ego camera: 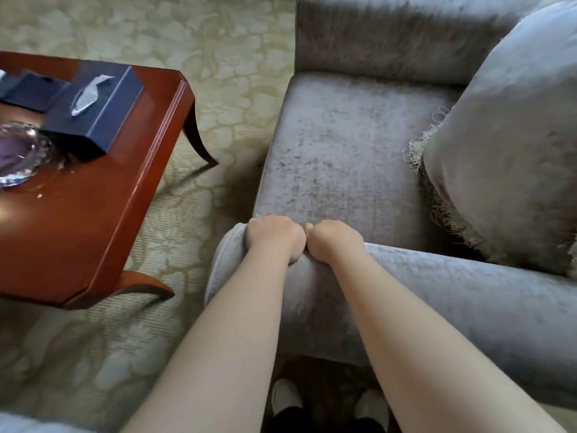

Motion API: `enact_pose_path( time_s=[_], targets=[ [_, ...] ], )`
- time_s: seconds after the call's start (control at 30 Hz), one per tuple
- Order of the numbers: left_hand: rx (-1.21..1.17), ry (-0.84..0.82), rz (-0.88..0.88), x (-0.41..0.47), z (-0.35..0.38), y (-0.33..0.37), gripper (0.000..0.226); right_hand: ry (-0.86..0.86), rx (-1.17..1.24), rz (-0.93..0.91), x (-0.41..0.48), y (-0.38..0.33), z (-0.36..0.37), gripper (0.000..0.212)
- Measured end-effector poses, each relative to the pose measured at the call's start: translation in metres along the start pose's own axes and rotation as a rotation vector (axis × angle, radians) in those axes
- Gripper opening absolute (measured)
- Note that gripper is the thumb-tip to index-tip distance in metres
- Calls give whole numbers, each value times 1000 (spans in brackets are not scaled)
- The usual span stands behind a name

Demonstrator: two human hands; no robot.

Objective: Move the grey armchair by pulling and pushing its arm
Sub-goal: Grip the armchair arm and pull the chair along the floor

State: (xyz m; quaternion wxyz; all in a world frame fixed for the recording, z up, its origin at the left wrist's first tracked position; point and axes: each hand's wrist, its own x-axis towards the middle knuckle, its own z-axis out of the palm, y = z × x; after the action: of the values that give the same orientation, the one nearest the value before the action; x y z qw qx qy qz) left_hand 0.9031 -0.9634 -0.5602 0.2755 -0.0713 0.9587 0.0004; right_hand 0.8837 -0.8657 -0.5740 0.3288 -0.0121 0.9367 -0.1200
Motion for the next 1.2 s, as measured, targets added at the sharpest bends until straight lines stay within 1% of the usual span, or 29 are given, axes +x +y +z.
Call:
enact_pose_path(
  time_s=[0.23, 0.43, 0.53, 0.67, 0.73, 0.8, 0.9, 1.0, 1.1, 1.2],
  targets=[
    [31, -22, 46, -12, 0, 1, 46, -15, -2, 22, -10, 5, 3, 54],
    [16, -23, 32, -23, 9, 3, 45, 2, -14, 26, -19, 10, 15, 52],
    [-12, -6, 11, -18, 10, 2, 48, 45, -25, 4, -16, 11, 15, 51],
    [-44, 20, -10, -14, 13, 1, 45, 130, -2, -16, -13, 12, 19, 41],
    [-47, 24, -5, -13, 14, 1, 44, 120, 7, -7, -12, 11, 19, 34],
    [-60, 26, -2, -13, 14, 0, 44, 115, 15, -5, -11, 10, 18, 32],
    [-74, 28, -2, -15, 13, 0, 44, 115, 14, -5, -13, 10, 18, 40],
    [-63, -3, 2, -18, 11, 0, 46, 74, -3, -5, -15, 10, 14, 48],
    [-54, -54, 12, -20, 9, 0, 46, 9, -33, -6, -18, 10, 13, 48],
    [-23, -64, 24, -24, 11, 2, 46, -13, -47, -20, -24, 15, 15, 46]
  ],
)
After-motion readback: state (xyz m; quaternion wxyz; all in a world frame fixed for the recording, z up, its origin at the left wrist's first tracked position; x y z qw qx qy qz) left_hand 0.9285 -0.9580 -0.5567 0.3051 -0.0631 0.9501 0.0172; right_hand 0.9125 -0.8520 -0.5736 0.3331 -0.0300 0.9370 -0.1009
